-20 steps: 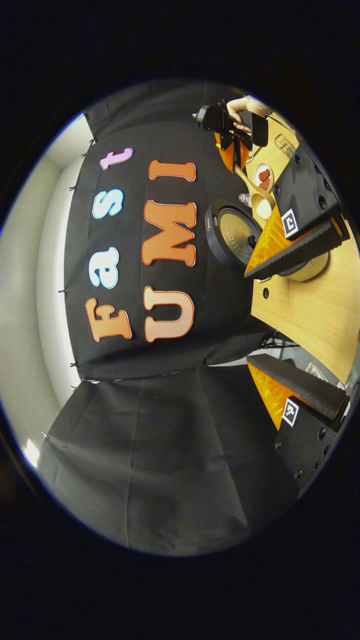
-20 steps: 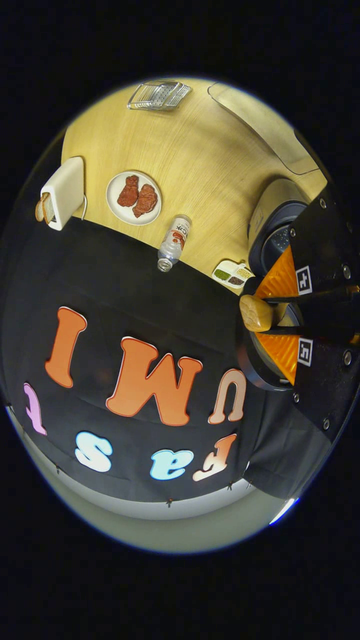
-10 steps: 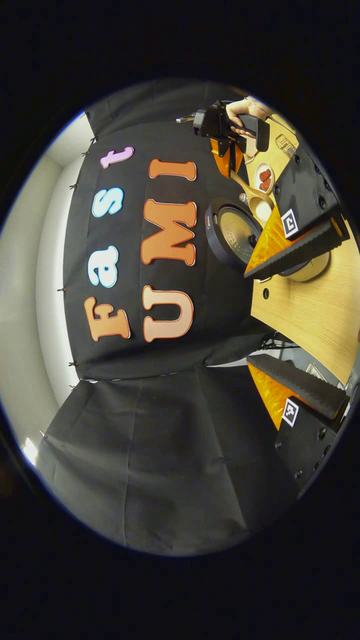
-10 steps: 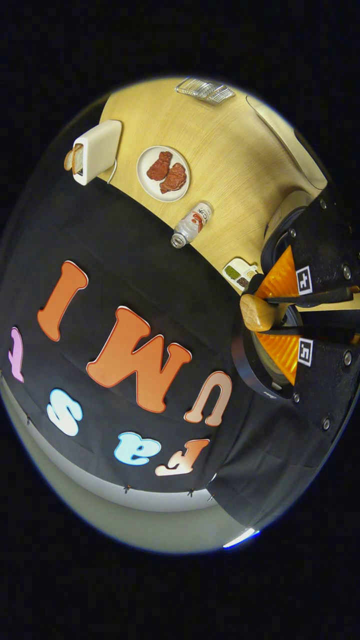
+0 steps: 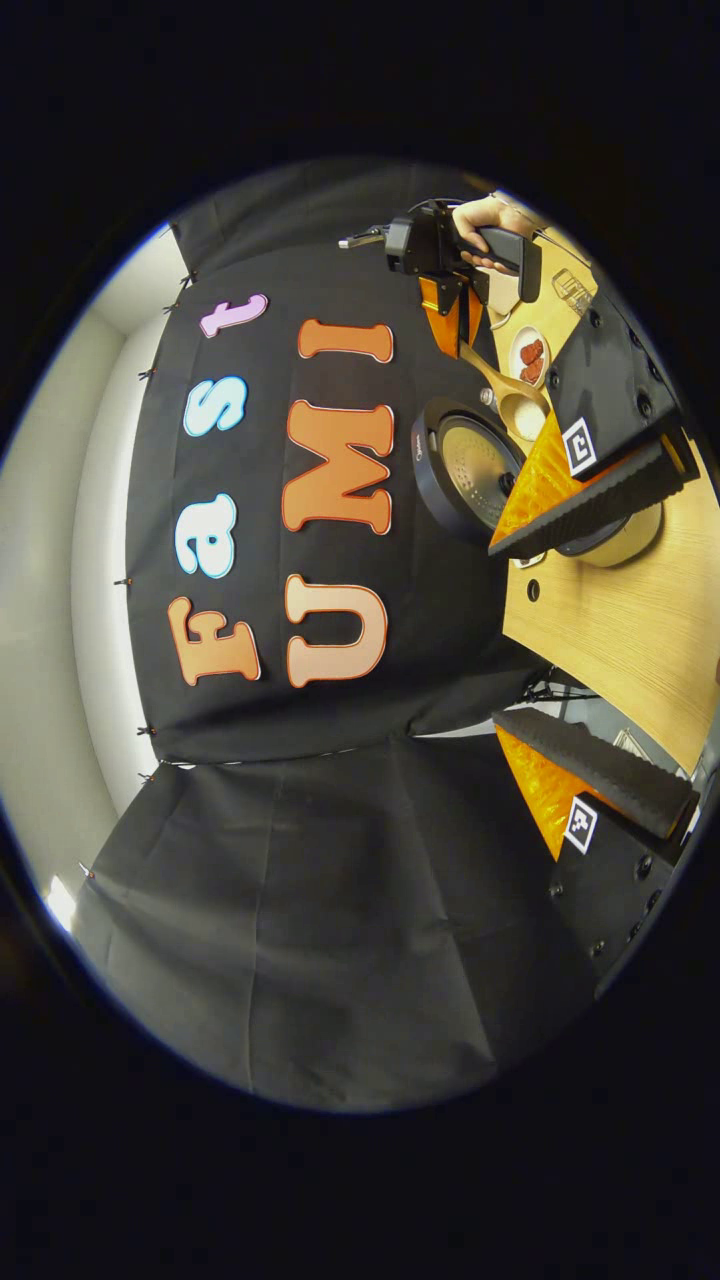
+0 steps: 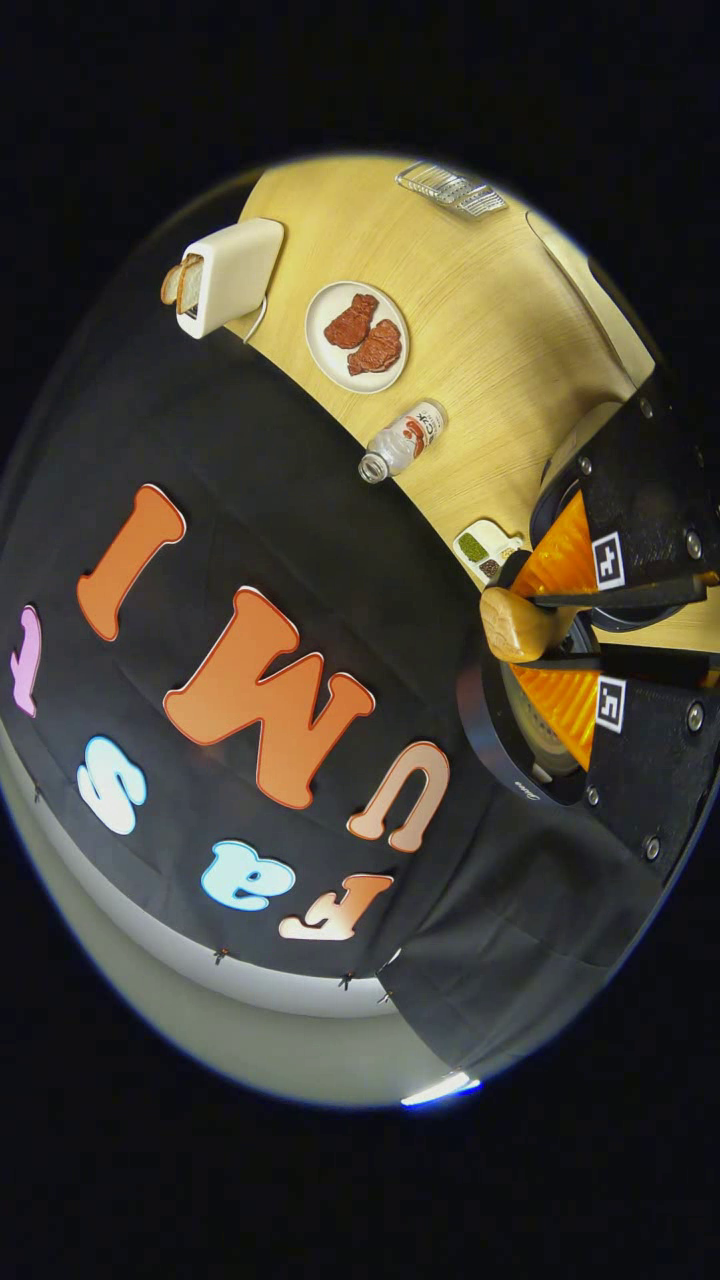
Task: Close the left gripper, press the button to open the rice cooker; take a wooden spoon from the chopstick holder with the right hand, scoop a spoonful of rice and pour it into the rice cooker, then put the wooden spoon back into the chopstick holder.
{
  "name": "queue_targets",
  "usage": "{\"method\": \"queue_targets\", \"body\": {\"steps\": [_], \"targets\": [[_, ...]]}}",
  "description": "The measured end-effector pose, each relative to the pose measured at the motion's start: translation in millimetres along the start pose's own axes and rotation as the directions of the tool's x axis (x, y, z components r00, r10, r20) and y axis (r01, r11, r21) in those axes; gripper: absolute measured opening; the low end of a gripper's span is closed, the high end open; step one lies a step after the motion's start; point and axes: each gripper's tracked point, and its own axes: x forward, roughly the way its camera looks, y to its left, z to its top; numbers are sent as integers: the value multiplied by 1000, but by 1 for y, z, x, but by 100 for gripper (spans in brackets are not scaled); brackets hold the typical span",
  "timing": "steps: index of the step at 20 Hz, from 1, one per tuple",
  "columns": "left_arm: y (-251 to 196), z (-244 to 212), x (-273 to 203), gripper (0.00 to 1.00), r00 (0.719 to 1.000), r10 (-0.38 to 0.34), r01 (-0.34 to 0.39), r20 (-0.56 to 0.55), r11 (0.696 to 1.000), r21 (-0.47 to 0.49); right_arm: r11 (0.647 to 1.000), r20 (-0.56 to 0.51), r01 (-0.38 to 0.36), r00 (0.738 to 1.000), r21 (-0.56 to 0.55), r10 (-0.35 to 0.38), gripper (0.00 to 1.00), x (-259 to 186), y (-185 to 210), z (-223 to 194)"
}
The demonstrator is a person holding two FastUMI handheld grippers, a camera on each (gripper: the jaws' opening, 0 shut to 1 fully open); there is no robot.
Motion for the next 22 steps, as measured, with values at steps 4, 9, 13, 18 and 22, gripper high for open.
{"method": "queue_targets", "body": {"steps": [4,9,13,18,22], "targets": [[2,1,1,100,1000,1,-1,4,1000,1,999,0,-5,1000,-40,5,17,-2,4,-2],[3,0,0,99,1000,3,-3,2,1000,4,997,-6,-11,1000,-71,10,17,-5,8,-7],[4,1,-1,100,1000,3,-3,3,1000,1,990,-2,-15,1000,-139,15,17,-6,11,-8],[4,-1,-3,100,1000,6,-6,0,1000,3,974,8,-30,999,-226,32,17,-11,21,-12],[6,-1,-4,100,1000,9,-9,1,1000,1,952,16,-35,999,-305,42,17,-13,27,-15]]}}
